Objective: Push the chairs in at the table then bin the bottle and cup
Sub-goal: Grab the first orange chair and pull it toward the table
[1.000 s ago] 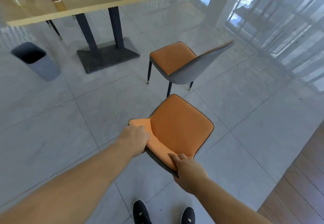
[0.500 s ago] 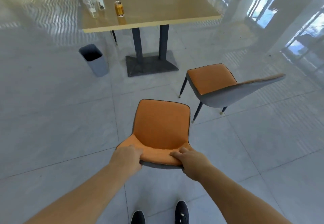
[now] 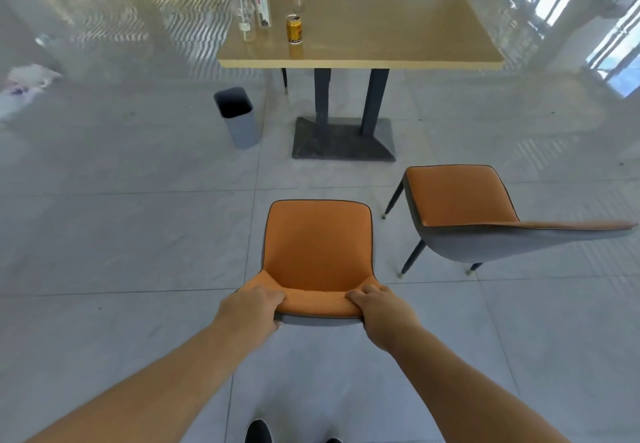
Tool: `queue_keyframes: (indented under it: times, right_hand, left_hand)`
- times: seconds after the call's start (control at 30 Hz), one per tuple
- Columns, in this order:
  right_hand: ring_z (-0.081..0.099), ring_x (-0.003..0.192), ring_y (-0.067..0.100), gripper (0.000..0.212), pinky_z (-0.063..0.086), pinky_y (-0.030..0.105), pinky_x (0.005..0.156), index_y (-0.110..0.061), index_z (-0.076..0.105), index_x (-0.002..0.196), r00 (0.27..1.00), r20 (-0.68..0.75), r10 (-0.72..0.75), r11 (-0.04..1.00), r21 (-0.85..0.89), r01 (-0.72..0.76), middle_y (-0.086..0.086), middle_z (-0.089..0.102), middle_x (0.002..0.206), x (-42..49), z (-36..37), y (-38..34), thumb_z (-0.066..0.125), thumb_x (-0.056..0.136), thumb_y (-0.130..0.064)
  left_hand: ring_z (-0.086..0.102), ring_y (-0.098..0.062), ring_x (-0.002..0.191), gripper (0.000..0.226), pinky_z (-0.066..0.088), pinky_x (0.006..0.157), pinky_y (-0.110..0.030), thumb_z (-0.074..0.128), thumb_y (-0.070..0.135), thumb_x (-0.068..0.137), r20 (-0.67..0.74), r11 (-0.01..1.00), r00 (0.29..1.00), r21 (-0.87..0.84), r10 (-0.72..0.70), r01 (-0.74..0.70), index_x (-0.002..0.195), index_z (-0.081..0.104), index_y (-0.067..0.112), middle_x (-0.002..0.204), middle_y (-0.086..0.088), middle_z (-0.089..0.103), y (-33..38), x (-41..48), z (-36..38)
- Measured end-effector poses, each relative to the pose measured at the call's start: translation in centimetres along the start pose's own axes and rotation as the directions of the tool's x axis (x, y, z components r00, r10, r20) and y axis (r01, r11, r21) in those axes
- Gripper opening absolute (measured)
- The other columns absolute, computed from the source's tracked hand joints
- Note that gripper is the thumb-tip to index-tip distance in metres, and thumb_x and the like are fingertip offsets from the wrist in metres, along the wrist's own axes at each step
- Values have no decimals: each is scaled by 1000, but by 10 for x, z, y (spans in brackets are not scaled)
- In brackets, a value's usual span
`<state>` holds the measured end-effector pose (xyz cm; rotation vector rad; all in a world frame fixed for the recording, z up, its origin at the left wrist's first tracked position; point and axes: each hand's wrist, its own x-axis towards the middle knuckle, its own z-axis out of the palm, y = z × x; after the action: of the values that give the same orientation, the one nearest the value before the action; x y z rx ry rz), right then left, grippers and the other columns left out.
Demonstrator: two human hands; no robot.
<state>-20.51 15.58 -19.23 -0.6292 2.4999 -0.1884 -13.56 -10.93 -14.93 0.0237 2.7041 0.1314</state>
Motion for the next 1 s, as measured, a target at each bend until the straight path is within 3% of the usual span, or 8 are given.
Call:
queue_keyframes:
  times: [0.7, 1.0]
  right_hand:
    - [53, 116, 24, 46, 55, 43, 91, -39, 45, 141, 998, -40, -43, 998, -41, 42, -3, 57, 126, 203, -135, 45, 51, 101, -17]
    - [53, 117, 26, 46, 53, 43, 94, -36, 46, 142, 996, -23, -86, 995, -55, 85, -1, 57, 125, 304, -201, 89, 50, 101, -16]
  left_hand:
    - [60, -16, 101, 43, 47, 77, -28, 64, 51, 91, -55, 996, 998, -82, -40, 36, 131, 54, 38, 120, 10, 61, -64, 217, -93]
    - [59, -16, 108, 48, 49, 85, -31, 63, 52, 92, -70, 992, 993, -93, -96, 90, 137, 51, 39, 127, 10, 59, -72, 326, -143]
